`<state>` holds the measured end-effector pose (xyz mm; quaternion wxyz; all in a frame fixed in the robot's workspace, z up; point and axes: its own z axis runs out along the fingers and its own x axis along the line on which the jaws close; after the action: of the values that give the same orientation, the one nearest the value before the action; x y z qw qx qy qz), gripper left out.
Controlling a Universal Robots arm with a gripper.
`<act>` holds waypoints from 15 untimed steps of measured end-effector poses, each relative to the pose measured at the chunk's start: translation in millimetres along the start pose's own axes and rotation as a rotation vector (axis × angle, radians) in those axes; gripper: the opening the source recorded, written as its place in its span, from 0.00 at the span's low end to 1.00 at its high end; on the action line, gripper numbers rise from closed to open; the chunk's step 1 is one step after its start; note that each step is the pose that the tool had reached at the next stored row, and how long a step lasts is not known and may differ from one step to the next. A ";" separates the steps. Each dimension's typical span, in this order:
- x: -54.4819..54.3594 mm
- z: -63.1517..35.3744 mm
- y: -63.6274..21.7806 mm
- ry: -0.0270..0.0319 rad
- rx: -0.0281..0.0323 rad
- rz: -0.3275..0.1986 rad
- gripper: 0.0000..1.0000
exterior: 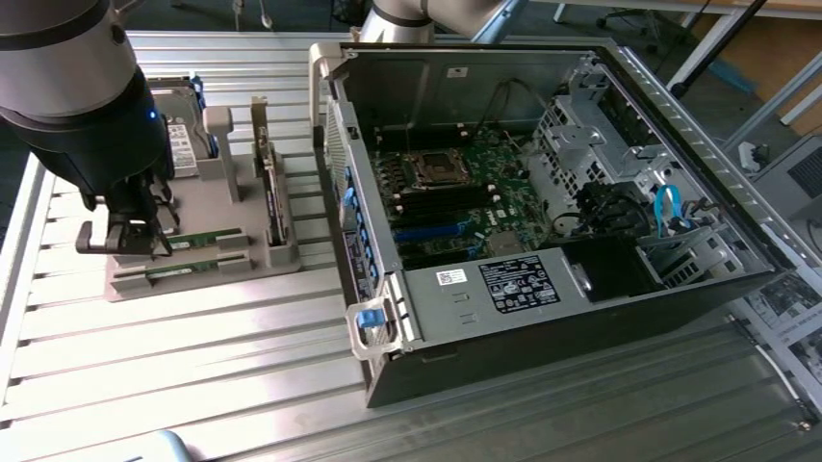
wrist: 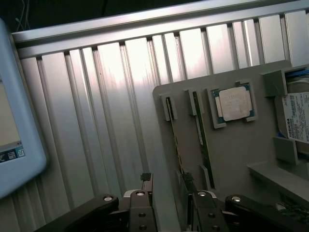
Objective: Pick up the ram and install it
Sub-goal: 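Pick up the ram and move it above insertion slot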
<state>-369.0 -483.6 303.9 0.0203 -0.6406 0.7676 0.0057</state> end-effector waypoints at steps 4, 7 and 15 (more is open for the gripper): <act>0.0 1.0 0.0 0.0000 0.0000 0.000 0.36; 0.1 1.8 0.0 0.0000 0.0000 0.000 0.36; 0.2 4.6 0.1 0.0000 0.0000 0.000 0.36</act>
<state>-369.1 -483.6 299.3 0.0203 -0.6406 0.7676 0.0057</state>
